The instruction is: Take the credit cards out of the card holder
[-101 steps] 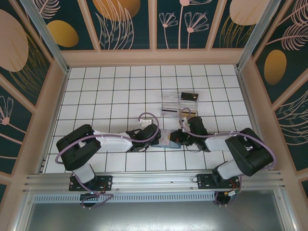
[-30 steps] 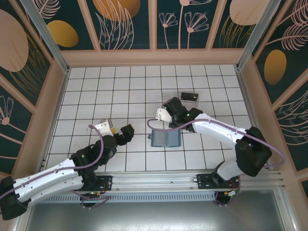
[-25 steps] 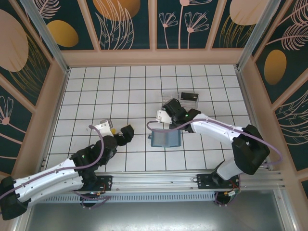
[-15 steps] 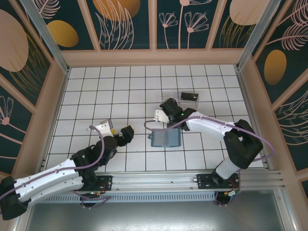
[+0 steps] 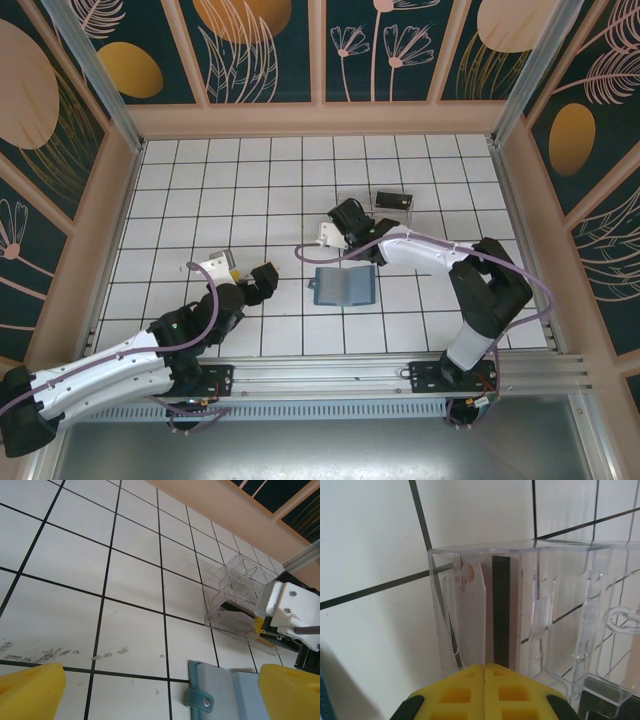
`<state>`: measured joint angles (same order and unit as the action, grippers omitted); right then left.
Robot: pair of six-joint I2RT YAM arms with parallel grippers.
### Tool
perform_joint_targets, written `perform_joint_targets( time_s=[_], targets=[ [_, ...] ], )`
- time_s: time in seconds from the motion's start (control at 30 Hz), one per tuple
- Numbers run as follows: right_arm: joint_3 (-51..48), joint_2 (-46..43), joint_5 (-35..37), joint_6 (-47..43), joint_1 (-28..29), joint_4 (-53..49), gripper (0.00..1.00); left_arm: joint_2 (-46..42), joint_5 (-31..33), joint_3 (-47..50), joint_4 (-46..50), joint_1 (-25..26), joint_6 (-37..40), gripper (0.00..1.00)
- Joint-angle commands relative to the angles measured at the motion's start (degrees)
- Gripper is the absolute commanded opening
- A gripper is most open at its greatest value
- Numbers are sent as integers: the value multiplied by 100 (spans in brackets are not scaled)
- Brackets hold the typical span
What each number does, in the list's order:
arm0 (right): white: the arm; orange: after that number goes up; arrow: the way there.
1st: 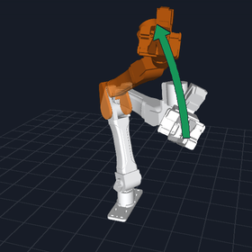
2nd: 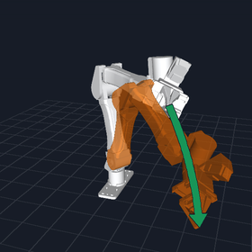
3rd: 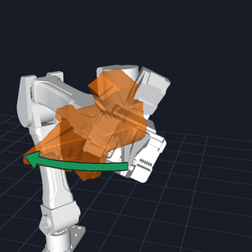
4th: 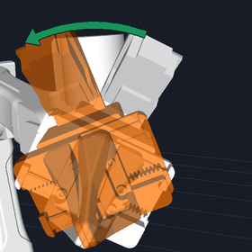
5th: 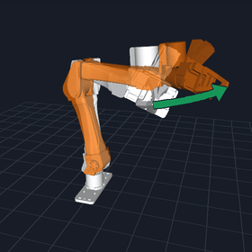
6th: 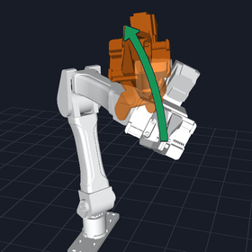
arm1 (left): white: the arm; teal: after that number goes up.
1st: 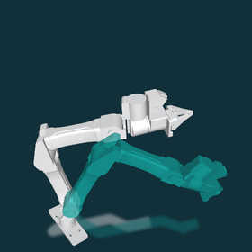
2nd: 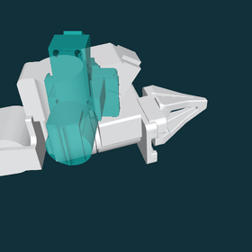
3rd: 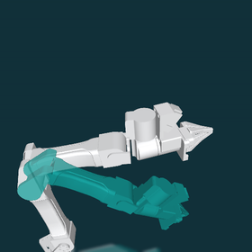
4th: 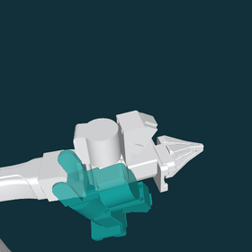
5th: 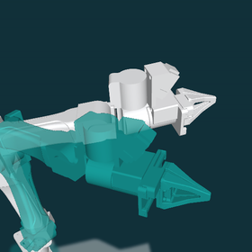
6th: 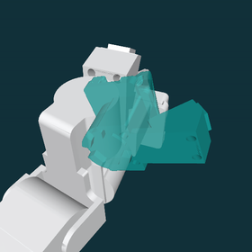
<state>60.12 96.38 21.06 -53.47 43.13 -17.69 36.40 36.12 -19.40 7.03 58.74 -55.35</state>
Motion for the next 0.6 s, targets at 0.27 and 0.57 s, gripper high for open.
perform_joint_targets(
  time_s=[0.27, 0.57],
  targets=[
    [180, 377, 33, 168, -109, 285, 0, -44, 54, 147, -17, -29, -63, 99],
    [397, 337, 288, 398, -95, 400, 36, -89, 89, 163, 18, -30, -64, 99]
  ],
)
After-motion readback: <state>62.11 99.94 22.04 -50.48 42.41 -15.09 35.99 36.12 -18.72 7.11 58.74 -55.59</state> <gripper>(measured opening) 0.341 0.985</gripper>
